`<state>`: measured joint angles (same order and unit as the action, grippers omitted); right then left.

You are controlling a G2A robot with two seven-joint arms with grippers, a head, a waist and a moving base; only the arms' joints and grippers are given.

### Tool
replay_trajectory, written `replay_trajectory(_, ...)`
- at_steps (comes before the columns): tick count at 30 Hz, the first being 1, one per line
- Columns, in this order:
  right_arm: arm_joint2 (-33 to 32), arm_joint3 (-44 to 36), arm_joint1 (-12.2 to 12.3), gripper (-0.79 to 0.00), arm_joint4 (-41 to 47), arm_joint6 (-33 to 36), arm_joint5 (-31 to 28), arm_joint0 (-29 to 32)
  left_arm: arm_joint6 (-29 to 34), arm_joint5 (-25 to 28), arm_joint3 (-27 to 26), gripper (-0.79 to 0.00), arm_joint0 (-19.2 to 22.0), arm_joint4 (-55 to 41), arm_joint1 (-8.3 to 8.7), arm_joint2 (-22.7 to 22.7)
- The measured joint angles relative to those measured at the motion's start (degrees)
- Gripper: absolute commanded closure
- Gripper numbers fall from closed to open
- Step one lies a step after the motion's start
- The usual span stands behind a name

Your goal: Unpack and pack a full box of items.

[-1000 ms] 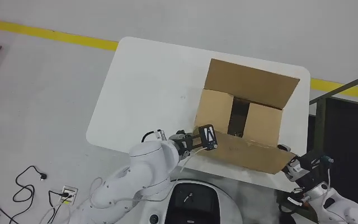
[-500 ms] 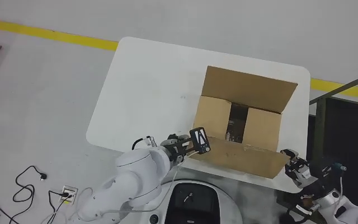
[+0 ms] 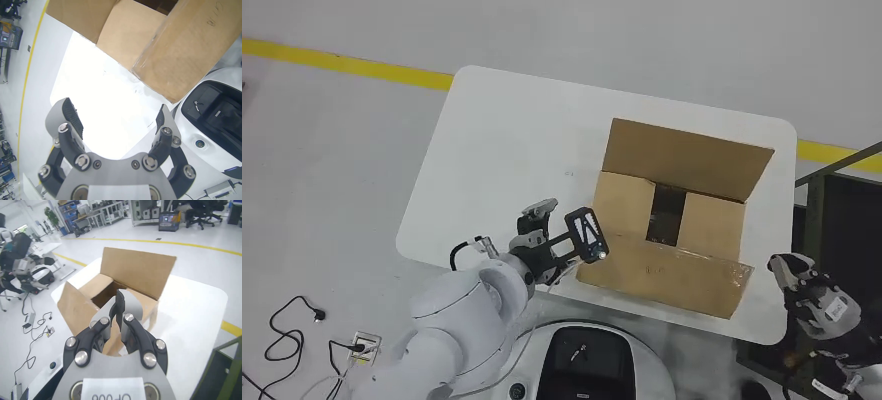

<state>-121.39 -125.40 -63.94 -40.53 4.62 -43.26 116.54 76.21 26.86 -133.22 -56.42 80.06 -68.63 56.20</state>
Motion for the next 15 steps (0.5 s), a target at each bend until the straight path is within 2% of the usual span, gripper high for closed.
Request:
replay_trajectory(5, 4.5, 0.2, -0.1, 0.0, -6.8, 1.8, -0.5, -0.5, -0.9, 1.3, -0.8, -0.785, 0.0, -1.5, 0.22, 2.1)
replay_trajectory(10, 10.5, 4.0, -0.1, 0.0, -12.4, 3.8, 4.1, -4.4, -2.0, 2.0, -0.5, -0.785, -0.1, -1.8, 0.32, 2.5)
replay_trajectory(15, 13.4, 6.6, -0.1, 0.0, -12.2, 6.1, 7.8, -8.6, -3.1, 2.7, 0.2, -0.785, 0.3, -2.6, 0.3, 1.9)
